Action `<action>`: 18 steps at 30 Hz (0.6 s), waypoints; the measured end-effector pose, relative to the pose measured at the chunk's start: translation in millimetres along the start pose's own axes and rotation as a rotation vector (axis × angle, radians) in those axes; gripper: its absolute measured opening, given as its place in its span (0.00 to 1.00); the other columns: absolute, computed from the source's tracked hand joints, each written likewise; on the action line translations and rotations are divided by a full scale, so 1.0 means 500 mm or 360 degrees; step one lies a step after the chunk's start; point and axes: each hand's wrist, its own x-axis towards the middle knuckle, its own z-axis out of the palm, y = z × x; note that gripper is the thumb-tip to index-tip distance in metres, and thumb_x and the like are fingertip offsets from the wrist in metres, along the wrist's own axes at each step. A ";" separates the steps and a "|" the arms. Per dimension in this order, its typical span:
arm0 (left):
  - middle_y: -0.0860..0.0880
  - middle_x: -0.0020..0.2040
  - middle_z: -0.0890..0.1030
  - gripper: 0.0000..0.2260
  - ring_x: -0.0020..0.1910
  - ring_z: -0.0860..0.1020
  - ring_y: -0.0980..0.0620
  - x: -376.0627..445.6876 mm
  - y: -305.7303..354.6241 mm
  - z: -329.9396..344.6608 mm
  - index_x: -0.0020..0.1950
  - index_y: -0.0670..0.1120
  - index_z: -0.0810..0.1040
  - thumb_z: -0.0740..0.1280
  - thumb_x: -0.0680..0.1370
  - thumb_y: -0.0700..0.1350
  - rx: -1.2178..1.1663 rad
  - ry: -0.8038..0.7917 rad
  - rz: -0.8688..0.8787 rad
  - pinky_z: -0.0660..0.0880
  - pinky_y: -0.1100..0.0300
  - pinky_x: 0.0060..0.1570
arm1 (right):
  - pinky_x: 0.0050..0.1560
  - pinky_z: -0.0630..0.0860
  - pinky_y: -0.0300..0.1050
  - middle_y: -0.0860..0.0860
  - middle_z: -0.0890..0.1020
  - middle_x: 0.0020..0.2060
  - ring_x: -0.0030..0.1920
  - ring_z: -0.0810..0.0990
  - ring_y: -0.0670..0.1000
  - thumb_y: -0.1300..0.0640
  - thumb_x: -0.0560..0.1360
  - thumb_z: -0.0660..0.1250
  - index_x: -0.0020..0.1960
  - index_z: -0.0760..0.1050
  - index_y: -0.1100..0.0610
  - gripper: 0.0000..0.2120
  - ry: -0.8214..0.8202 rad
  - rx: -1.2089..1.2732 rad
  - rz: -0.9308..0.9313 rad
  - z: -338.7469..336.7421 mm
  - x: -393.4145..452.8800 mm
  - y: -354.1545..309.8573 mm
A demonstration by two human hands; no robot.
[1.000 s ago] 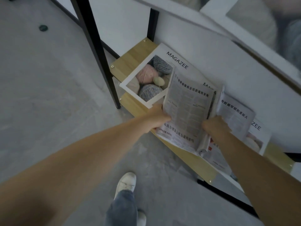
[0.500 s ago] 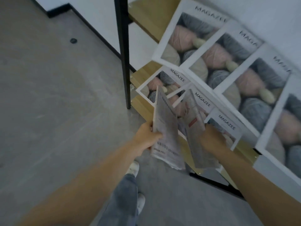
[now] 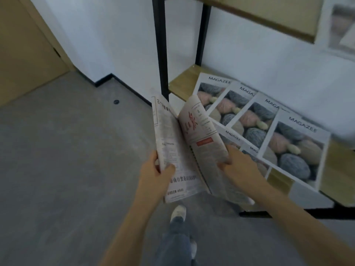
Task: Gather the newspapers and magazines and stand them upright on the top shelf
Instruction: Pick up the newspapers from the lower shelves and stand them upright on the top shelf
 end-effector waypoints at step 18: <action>0.52 0.41 0.81 0.06 0.37 0.81 0.50 -0.128 0.429 -0.064 0.50 0.40 0.72 0.68 0.77 0.40 0.0052 0.0495 0.1348 0.79 0.47 0.29 | 0.46 0.74 0.38 0.39 0.79 0.48 0.48 0.76 0.36 0.62 0.77 0.63 0.61 0.72 0.47 0.16 0.1061 0.0871 -0.0685 -0.404 -0.174 -0.223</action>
